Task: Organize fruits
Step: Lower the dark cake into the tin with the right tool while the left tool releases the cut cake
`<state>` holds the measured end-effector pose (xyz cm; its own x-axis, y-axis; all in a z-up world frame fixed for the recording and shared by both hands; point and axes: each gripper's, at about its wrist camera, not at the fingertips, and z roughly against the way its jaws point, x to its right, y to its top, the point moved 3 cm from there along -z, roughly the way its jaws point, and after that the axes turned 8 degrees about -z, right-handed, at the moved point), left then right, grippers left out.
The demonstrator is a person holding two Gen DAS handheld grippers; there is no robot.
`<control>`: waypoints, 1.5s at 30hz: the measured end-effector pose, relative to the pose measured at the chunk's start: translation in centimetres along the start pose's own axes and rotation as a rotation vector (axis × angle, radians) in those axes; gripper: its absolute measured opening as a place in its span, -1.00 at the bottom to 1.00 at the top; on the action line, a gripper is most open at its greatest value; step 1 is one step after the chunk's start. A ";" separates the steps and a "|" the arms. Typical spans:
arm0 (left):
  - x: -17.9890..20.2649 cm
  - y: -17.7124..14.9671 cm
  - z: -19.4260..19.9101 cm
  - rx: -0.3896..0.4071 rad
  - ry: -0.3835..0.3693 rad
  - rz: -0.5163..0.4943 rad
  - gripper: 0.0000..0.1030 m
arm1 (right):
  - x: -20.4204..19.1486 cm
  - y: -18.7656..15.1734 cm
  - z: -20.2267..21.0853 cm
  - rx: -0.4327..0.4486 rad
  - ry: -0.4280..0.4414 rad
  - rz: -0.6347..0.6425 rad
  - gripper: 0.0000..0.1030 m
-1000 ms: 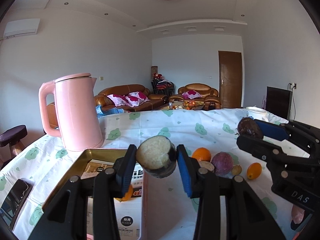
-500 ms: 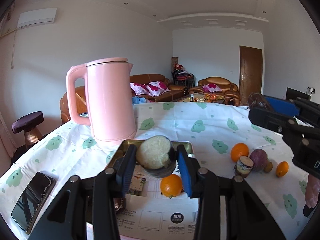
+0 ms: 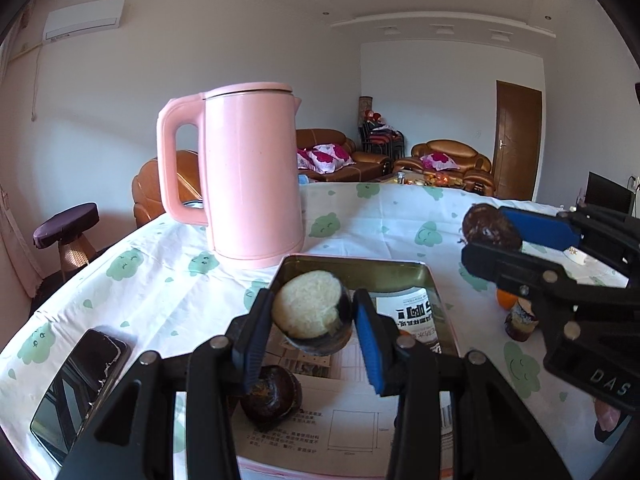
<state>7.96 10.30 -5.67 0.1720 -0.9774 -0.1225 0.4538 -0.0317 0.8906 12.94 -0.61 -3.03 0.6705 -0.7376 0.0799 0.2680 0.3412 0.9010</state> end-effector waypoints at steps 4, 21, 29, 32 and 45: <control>-0.4 0.0 -0.4 -0.020 -0.008 0.005 -0.18 | -0.7 -0.7 -1.2 -0.033 0.023 -0.011 -0.22; -0.8 -0.3 -1.7 -0.080 -0.052 0.017 -0.18 | -2.1 -2.8 -3.8 -0.156 0.065 0.003 -0.21; -0.7 -0.3 -1.9 -0.096 -0.056 0.015 -0.18 | -2.6 -3.6 -4.3 -0.182 0.072 0.018 -0.21; -0.7 -0.3 -2.0 -0.103 -0.059 0.018 -0.18 | -2.6 -3.8 -4.5 -0.190 0.068 0.017 -0.21; -0.9 -0.1 -1.0 -0.057 -0.036 0.038 0.20 | -2.7 -3.8 -4.3 -0.177 0.034 0.039 0.18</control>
<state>8.62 11.38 -6.12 0.1592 -0.9846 -0.0727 0.4968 0.0163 0.8677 13.07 2.61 -8.53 0.7050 -0.7027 0.0958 0.3569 0.4683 0.8083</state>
